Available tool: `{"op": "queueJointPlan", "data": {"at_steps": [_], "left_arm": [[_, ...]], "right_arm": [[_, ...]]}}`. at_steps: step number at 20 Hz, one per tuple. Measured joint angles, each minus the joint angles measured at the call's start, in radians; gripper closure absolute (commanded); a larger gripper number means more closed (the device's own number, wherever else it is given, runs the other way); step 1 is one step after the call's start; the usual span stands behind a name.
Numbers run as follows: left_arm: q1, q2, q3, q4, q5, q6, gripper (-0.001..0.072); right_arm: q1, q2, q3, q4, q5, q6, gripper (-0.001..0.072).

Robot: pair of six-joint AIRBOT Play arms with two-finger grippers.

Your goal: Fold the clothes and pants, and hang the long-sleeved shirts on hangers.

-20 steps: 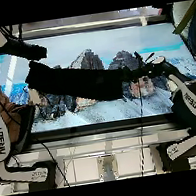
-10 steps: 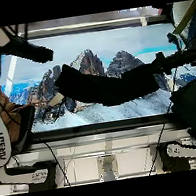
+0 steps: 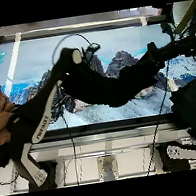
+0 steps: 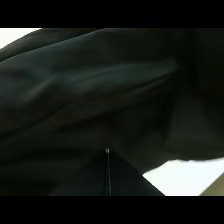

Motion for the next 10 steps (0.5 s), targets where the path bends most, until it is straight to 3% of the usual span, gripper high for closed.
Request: {"op": "queueJointPlan", "data": {"at_steps": [6,10], "left_arm": [[-0.066,-0.125,0.0,-0.002,0.091,0.0,0.0697],[-0.007,-0.095,0.0,0.03,0.087,0.0,0.0697]], "right_arm": [[0.195,-0.089,0.009,0.065,-0.165,0.033,0.0705],[0.312,-0.137,0.057,0.087,-0.316,0.021,0.0705]]}}
